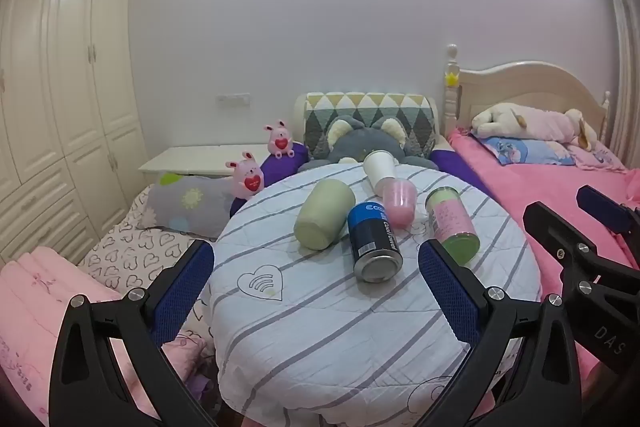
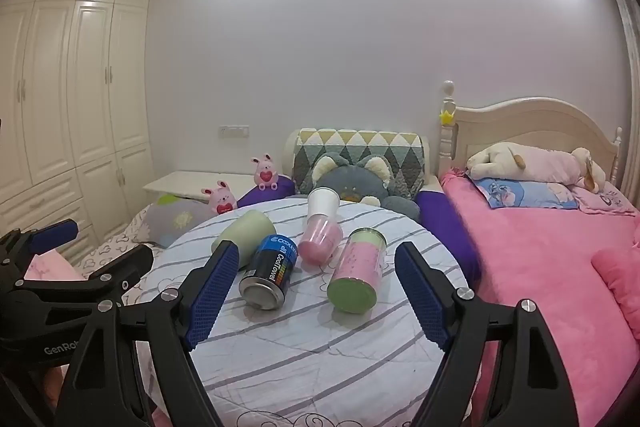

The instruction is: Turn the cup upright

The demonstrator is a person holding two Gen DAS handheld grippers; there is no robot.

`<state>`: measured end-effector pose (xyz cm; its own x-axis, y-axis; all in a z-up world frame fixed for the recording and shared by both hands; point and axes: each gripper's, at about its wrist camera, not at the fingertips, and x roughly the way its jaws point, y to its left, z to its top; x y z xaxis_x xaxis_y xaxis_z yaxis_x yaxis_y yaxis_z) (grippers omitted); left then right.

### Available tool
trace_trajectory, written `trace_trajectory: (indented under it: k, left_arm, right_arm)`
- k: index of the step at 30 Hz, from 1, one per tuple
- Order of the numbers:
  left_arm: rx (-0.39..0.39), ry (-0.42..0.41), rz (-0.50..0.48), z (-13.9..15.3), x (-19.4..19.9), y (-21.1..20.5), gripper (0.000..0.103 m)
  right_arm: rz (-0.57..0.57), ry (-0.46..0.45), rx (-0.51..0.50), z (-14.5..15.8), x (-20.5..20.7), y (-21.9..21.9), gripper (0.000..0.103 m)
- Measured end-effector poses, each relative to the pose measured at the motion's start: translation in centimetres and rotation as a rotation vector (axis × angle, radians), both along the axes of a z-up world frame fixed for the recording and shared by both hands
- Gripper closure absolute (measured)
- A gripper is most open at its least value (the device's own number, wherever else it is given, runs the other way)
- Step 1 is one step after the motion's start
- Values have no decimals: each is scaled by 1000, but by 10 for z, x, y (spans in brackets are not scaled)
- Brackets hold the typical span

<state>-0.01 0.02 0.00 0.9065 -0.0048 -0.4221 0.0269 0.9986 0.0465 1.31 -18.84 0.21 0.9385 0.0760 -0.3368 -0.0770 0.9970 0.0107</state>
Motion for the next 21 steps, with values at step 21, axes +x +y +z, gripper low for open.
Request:
trace_trajectory:
  k: [21]
  left_arm:
    - [5,27,1,-15,10,3,0]
  right_arm:
    - [-3,16,5,-8,8,1,21]
